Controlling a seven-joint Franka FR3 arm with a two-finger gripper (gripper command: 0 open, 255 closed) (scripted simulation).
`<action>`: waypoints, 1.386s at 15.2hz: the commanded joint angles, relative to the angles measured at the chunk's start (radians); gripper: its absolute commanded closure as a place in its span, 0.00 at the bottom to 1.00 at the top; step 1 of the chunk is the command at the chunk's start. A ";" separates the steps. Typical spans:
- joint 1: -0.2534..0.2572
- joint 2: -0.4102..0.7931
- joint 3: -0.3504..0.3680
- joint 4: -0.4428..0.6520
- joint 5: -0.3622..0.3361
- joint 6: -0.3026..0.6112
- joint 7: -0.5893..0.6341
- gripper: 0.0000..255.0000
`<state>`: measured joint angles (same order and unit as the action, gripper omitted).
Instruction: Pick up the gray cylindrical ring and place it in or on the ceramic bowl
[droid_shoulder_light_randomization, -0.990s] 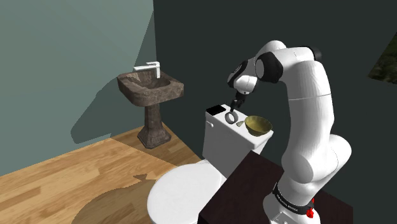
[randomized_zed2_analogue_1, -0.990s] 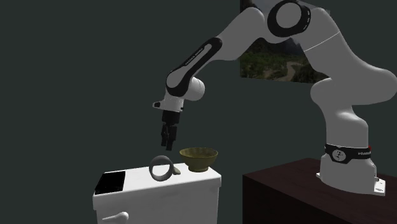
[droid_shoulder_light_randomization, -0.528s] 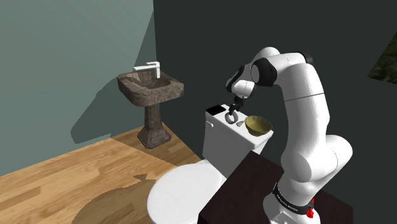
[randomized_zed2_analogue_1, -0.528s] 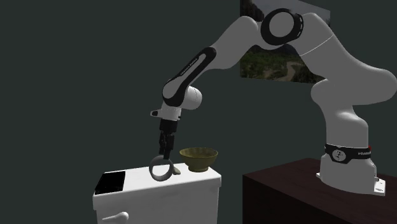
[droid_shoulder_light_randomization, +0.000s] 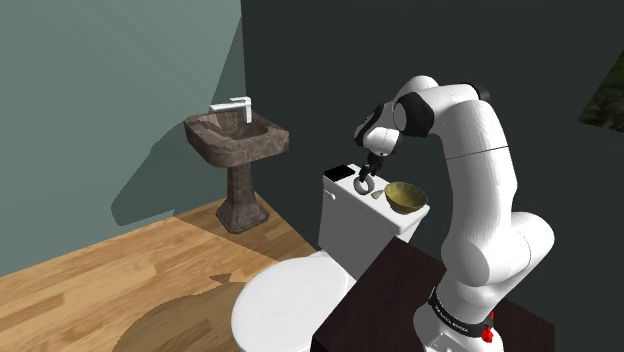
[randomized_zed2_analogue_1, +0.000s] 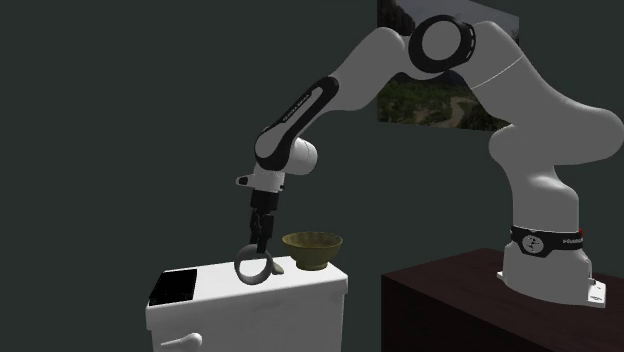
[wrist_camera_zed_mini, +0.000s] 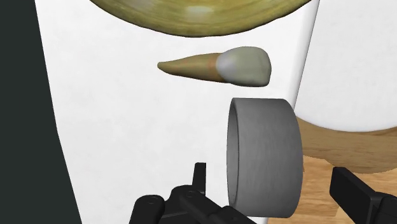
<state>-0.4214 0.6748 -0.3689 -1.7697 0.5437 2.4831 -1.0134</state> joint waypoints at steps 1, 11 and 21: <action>0.000 0.000 0.000 0.000 0.000 0.000 0.000 1.00; 0.003 -0.010 -0.005 -0.002 -0.005 -0.008 0.004 1.00; 0.033 -0.100 -0.049 -0.006 -0.061 -0.090 0.048 1.00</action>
<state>-0.3921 0.5872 -0.4120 -1.7747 0.4904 2.4037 -0.9711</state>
